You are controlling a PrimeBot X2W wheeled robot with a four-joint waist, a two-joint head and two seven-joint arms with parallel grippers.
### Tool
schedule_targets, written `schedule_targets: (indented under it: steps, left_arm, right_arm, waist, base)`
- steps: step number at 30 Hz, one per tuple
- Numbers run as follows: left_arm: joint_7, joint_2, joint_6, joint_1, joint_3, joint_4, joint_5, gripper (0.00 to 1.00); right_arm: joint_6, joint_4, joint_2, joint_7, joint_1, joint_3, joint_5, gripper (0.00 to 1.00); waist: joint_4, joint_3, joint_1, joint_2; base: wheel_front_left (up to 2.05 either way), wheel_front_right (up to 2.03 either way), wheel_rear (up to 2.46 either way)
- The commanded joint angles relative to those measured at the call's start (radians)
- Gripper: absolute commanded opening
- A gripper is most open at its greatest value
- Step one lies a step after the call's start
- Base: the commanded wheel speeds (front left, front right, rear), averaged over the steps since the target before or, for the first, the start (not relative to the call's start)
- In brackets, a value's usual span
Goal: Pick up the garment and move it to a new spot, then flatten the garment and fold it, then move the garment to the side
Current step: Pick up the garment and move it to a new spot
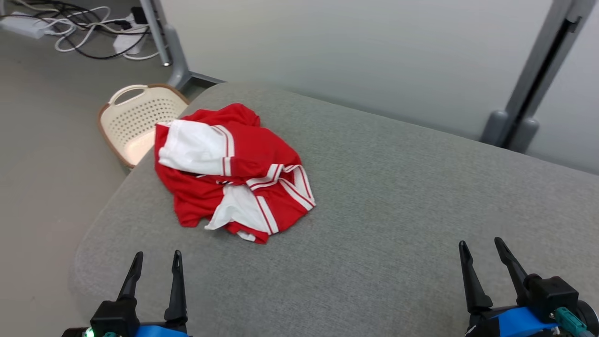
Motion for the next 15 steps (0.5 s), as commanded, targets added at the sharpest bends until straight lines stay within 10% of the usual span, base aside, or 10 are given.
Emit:
schedule_targets:
  steps: [1, 15]
  left_arm:
    - [0.002, 0.008, 0.007, 0.017, 0.005, -0.011, -0.004, 1.0]
    - [-0.015, -0.002, 0.038, 0.063, 0.044, -0.051, -0.026, 1.0]
  right_arm:
    - [0.0, -0.006, -0.004, 0.002, 0.011, 0.001, -0.004, 1.0]
    - [0.0, 0.006, -0.004, 0.023, -0.046, 0.065, -0.018, 1.0]
  waist:
    - [0.08, -0.009, 0.0, 0.0]
    - [0.124, 0.029, 0.0, 0.0]
  base:
    - [0.0, 0.0, 0.0]
    - [0.0, 0.0, 0.0]
